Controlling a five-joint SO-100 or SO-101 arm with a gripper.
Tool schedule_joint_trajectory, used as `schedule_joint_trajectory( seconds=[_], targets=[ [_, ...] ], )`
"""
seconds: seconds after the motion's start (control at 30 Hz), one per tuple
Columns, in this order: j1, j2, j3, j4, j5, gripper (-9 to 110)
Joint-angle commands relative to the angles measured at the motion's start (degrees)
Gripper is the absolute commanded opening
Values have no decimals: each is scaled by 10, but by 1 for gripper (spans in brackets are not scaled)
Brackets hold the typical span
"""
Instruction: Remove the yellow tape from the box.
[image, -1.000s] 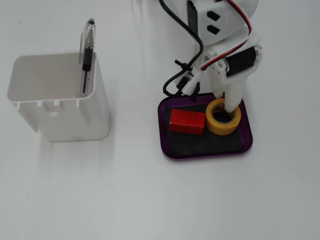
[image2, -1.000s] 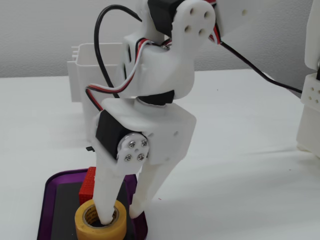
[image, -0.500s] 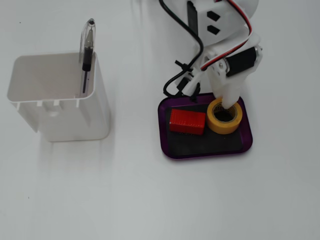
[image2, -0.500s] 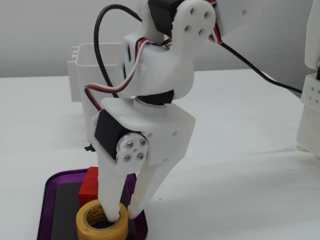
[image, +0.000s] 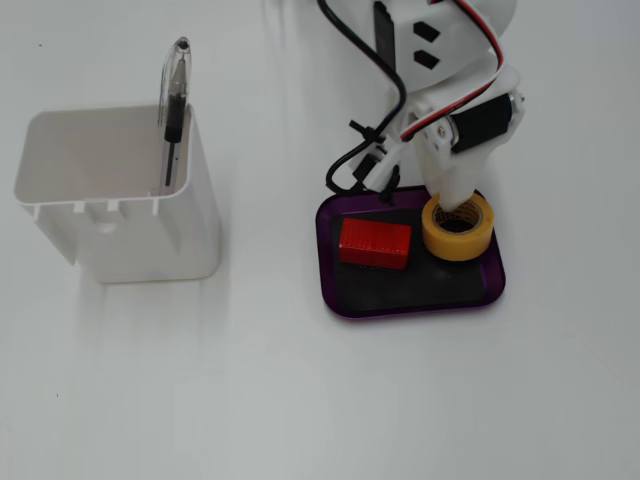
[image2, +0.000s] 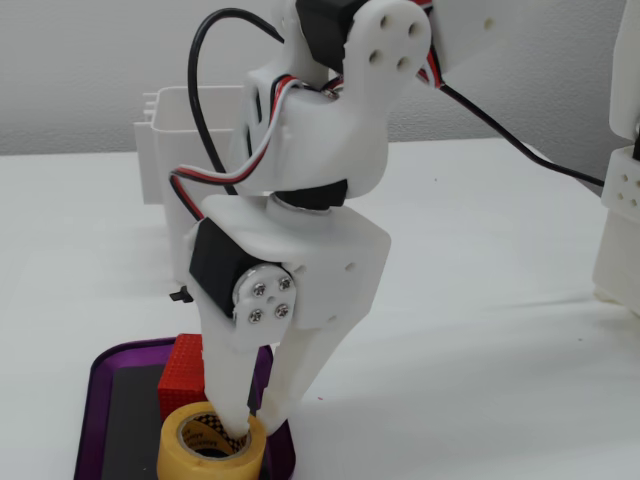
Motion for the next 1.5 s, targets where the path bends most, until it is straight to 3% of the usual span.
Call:
schedule_joint_trajectory(
  seconds=[0.0, 0.63, 1.0, 1.47],
  targets=[
    [-3, 17, -13, 8, 1, -1],
    [-3, 274, -33, 147, -4, -1],
    [-3, 478, 221, 146, -4, -1],
    [-1, 563, 498, -10, 1, -1]
  ],
)
